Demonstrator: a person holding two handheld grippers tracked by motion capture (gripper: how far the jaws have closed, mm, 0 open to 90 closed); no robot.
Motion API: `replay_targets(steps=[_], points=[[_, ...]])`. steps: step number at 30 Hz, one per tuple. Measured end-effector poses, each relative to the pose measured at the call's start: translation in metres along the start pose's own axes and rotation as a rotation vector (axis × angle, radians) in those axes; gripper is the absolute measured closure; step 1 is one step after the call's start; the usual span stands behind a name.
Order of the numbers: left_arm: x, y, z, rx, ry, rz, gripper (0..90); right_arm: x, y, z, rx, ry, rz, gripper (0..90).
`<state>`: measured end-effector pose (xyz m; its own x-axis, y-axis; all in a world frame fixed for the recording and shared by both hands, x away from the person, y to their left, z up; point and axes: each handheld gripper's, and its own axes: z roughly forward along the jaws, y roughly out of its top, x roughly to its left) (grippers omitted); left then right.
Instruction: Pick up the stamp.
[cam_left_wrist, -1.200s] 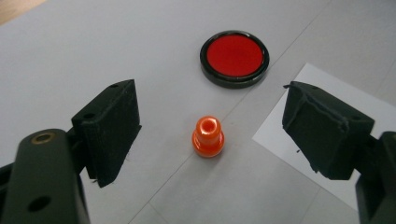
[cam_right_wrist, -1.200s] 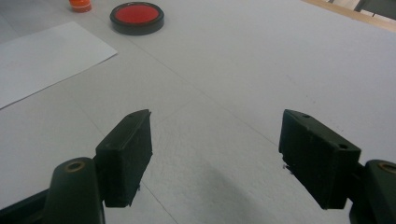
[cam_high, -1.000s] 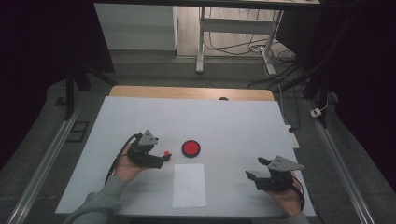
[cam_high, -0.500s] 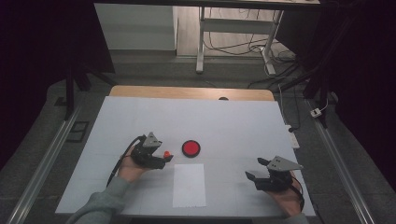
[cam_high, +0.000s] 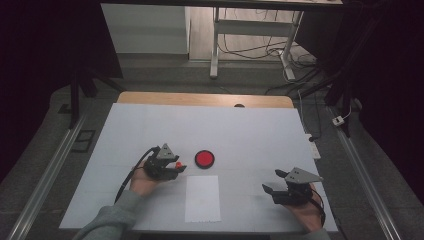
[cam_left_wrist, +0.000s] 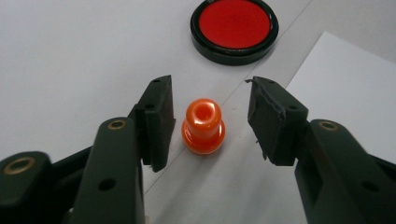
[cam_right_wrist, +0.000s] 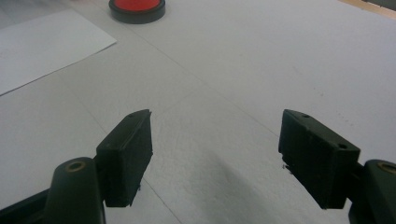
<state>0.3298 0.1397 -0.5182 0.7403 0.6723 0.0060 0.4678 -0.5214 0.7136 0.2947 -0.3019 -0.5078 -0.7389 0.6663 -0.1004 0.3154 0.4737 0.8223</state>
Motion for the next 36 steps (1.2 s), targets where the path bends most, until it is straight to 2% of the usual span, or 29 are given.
replay_targets(steps=[11,20,22,28,36], points=[[0.0009,-0.0017,0.0019,0.010,-0.009,0.009,61.7,-0.0002,-0.0005,0.0003,0.007,-0.001,-0.003,25.3],[0.0012,-0.0025,0.0040,0.015,-0.001,0.011,65.7,0.0002,-0.0005,0.0008,0.005,0.003,-0.004,25.3],[0.0014,-0.0027,0.0043,0.017,0.007,0.014,69.6,0.0002,-0.0006,0.0010,0.006,0.003,-0.004,25.3],[0.0022,-0.0034,0.0042,0.012,0.004,0.017,71.4,0.0002,-0.0007,0.0014,0.007,0.004,-0.007,25.3],[0.0027,-0.0033,0.0015,0.002,0.022,0.025,72.1,0.0001,-0.0007,0.0010,0.006,0.003,-0.007,25.3]])
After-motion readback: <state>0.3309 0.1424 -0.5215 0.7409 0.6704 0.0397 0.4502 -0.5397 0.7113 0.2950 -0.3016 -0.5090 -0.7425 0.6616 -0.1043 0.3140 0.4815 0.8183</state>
